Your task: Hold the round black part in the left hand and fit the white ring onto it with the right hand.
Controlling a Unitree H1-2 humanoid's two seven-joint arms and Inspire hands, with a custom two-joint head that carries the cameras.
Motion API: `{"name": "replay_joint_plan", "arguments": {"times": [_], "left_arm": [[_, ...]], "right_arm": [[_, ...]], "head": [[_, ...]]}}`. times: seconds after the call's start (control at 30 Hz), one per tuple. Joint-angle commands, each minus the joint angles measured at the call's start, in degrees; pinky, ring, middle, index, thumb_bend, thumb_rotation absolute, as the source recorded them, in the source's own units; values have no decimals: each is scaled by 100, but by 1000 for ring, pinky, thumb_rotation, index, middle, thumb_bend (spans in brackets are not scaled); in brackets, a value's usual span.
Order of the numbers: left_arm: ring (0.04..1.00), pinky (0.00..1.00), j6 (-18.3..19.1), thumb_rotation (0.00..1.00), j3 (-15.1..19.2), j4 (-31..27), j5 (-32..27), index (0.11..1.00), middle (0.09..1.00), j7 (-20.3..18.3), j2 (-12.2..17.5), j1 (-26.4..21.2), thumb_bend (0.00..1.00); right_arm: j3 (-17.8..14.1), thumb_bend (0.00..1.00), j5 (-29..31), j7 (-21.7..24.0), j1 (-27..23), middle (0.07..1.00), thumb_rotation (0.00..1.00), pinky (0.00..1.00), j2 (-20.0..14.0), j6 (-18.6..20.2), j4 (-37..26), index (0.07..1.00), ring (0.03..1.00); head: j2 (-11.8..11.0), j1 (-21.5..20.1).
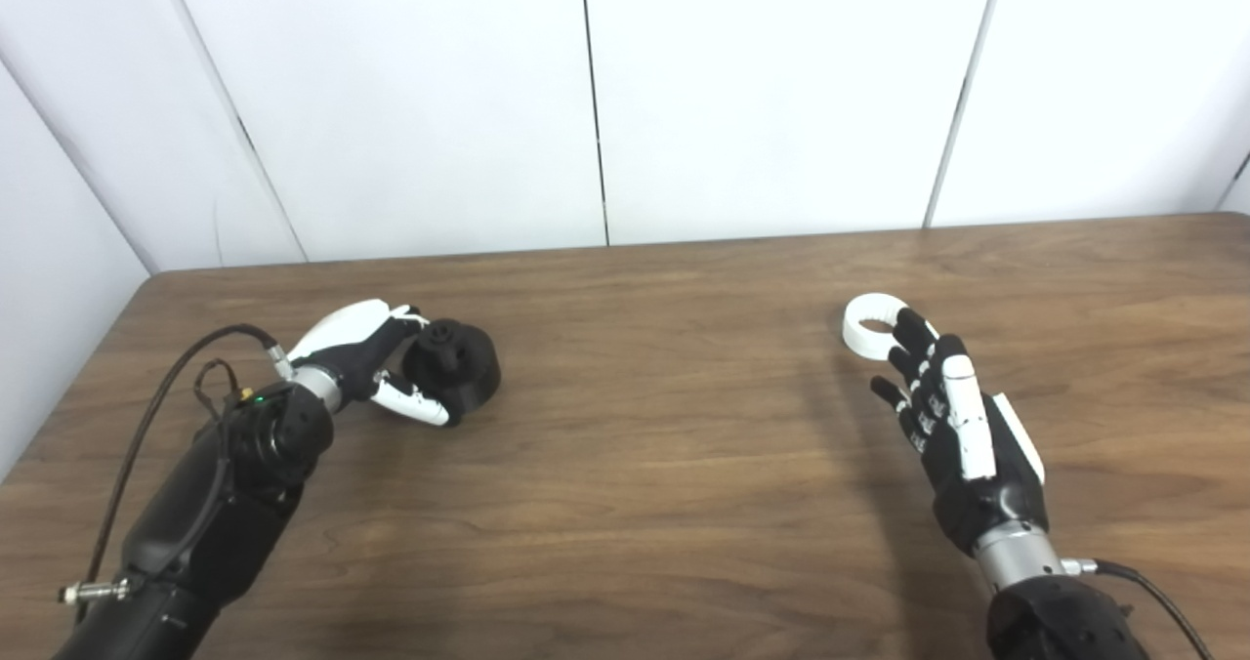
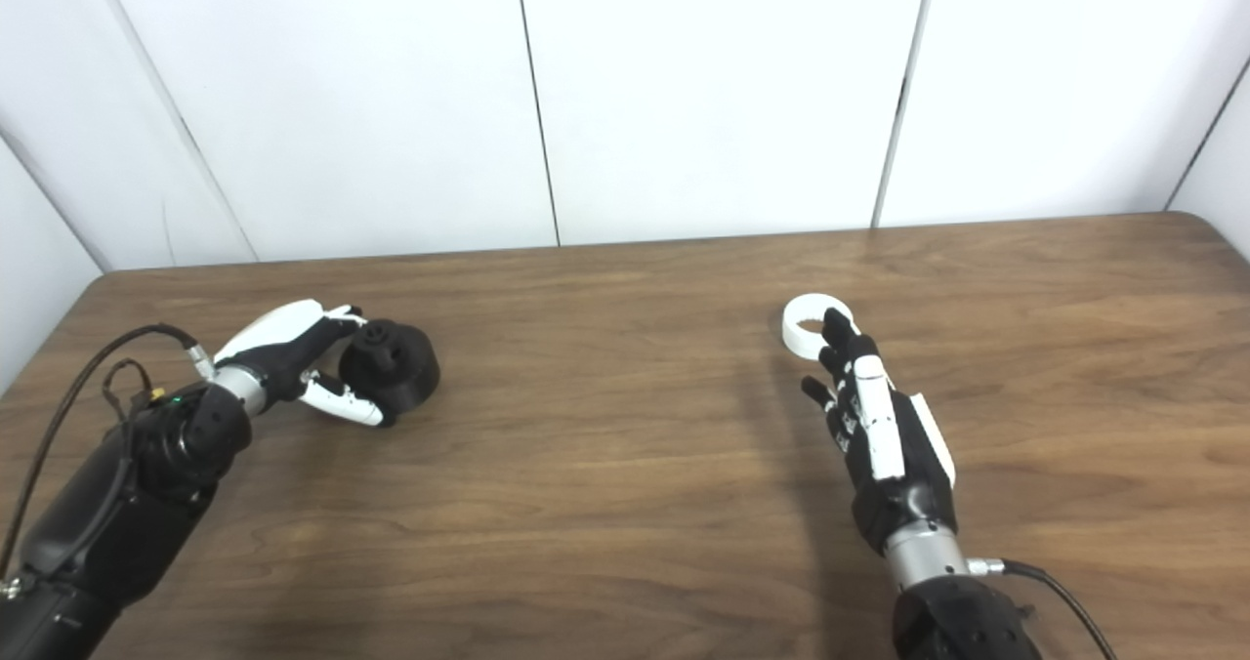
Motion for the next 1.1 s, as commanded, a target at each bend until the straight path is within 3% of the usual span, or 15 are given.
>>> {"name": "replay_joint_plan", "arguments": {"times": [0.0,0.43,0.8,1.07], "left_arm": [[1000,997,-49,313,46,-246,22,814,1000,-24,88,-201,959],[1000,997,-174,260,16,-733,42,804,997,-163,63,-17,944],[1000,979,-199,289,-81,-1170,169,804,992,-279,74,142,937],[1000,985,27,281,-143,-1587,306,808,998,-542,16,207,912]], "right_arm": [[11,431,-17,39,-137,975,1000,918,26,-193,-149,953,988],[3,410,-25,58,-124,975,1000,918,49,-248,-77,951,987],[46,443,-64,82,-96,982,1000,913,35,-265,-18,955,990],[62,430,-88,71,-96,983,1000,915,28,-243,-9,955,993]], "head": [[7,15],[20,16],[15,30],[18,27]]}}
